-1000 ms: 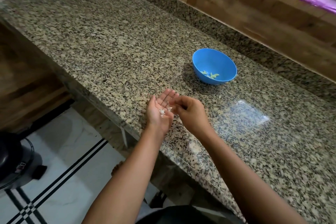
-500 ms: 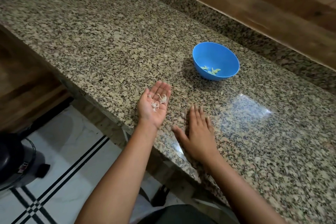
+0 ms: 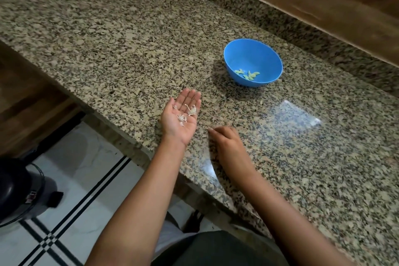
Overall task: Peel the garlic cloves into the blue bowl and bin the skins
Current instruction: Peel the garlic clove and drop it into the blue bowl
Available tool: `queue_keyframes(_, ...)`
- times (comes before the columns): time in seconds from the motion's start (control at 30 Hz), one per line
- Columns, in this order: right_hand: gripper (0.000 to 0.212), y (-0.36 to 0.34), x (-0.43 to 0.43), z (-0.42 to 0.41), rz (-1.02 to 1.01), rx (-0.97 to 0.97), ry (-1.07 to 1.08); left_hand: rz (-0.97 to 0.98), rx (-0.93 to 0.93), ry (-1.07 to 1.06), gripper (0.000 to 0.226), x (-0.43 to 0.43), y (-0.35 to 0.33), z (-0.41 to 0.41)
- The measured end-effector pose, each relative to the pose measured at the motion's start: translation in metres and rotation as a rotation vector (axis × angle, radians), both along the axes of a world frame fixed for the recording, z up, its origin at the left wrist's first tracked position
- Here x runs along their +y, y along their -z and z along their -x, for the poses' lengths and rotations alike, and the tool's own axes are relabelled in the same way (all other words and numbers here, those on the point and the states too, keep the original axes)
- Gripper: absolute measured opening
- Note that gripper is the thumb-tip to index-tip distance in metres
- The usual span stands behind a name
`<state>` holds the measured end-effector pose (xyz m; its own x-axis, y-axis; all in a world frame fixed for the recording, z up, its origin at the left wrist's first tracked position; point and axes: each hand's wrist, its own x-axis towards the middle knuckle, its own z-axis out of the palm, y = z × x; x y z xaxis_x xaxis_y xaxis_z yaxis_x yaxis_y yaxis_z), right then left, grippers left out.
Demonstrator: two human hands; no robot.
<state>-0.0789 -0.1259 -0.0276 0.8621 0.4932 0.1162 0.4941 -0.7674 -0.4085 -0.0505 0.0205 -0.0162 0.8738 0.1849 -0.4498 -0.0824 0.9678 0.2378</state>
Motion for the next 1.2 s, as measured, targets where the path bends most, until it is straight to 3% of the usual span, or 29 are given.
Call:
queue_keyframes(0.27,0.018,-0.007,-0.002,-0.001,0.031,-0.068,0.041,0.000,0.016,0.022,0.045,-0.015,0.000,0.008)
queue_keyframes(0.43,0.019,-0.040,0.004,-0.015,-0.351,0.105,0.173,-0.021,0.042,0.078,0.044,-0.030,0.000,0.013)
queue_keyframes(0.57,0.024,-0.056,0.006,-0.025,-0.472,0.255,0.136,-0.130,0.071,0.167,0.045,-0.042,-0.004,0.012)
queue_keyframes(0.67,0.015,-0.054,-0.006,-0.028,-0.588,0.284,0.259,-0.066,0.041,0.152,0.044,-0.045,-0.006,0.012)
queue_keyframes(0.77,0.012,-0.044,-0.022,-0.018,-0.430,0.237,0.263,0.004,0.009,0.092,0.045,-0.040,-0.004,0.013)
queue_keyframes(0.9,0.058,-0.018,-0.032,0.012,0.013,0.236,0.068,0.011,0.004,0.041,0.045,-0.029,0.000,0.014)
queue_keyframes(1.0,0.072,0.001,-0.024,0.020,0.327,0.171,0.019,0.009,0.009,0.004,0.044,-0.024,0.000,0.013)
queue_keyframes(1.2,0.067,0.007,0.019,-0.027,0.331,0.102,0.037,0.027,0.001,-0.047,0.045,-0.016,-0.003,0.012)
